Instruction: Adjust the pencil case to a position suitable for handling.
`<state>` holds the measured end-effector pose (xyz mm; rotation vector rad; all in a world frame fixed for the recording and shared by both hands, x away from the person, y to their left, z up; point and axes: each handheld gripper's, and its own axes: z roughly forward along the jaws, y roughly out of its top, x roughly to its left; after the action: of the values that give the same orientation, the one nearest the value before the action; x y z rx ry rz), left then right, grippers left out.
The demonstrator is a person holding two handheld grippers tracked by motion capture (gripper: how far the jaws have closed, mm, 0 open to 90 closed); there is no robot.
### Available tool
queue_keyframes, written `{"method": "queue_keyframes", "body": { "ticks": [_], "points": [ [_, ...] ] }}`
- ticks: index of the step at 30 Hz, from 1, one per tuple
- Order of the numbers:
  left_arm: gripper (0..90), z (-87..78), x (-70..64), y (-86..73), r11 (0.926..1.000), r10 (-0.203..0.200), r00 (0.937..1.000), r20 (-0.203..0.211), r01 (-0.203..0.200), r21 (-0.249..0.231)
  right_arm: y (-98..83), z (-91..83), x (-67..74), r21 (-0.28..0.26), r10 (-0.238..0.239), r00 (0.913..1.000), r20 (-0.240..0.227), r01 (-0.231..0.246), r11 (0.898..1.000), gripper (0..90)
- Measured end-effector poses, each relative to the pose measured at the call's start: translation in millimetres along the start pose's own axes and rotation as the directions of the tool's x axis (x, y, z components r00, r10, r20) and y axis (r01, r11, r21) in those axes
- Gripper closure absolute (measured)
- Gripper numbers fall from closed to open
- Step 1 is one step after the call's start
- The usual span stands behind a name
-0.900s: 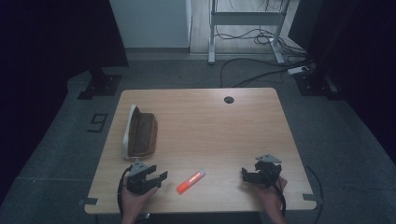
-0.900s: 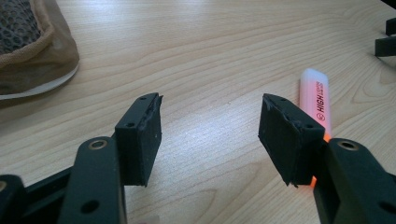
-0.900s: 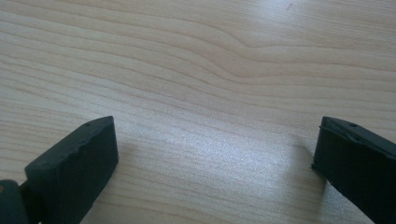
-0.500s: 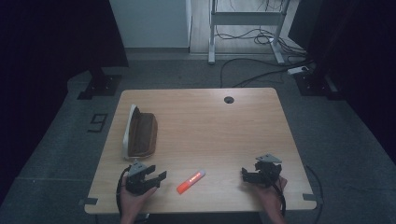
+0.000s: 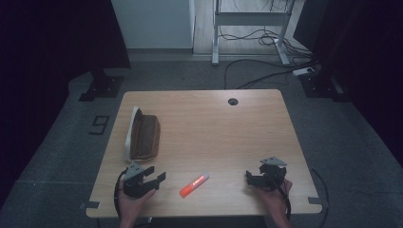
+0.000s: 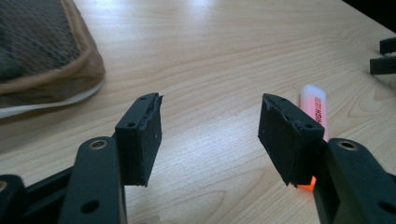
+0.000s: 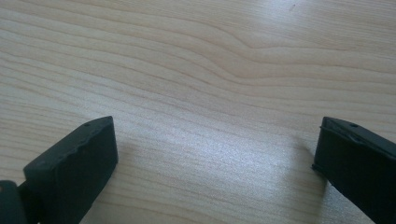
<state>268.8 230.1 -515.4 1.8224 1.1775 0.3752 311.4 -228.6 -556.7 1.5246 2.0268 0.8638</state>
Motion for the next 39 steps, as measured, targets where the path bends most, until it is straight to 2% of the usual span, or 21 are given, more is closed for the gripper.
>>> {"method": "queue_keyframes", "body": {
  "ticks": [8, 21, 29, 39],
  "points": [
    [39.5, -13.7, 7.8, 3.0, 0.9988, -0.018, 0.9995, -0.026, 0.017, -0.046, 0.0, 0.0, 0.1, 0.0, 0.0, 1.0, -0.001, 0.0, 1.0, 0.0],
    [38.8, -28.3, 15.6, 5.3, 0.9956, -0.036, 0.9979, -0.053, 0.032, -0.089, 0.0, 0.0, 0.1, 0.0, 0.0, 1.0, -0.001, 0.0, 1.0, 0.0],
    [38.0, -40.2, 23.4, 6.0, 0.9904, -0.059, 0.995, -0.08, 0.049, -0.129, 0.0, 0.0, 0.0, -0.001, -0.001, 1.0, -0.001, 0.001, 1.0, 0.0],
    [37.2, -46.5, 32.7, 4.6, 0.9884, -0.072, 0.9898, -0.123, 0.055, -0.142, 0.0, 0.0, 0.0, -0.001, -0.001, 1.0, 0.0, 0.001, 1.0, 0.0]
  ]
}}
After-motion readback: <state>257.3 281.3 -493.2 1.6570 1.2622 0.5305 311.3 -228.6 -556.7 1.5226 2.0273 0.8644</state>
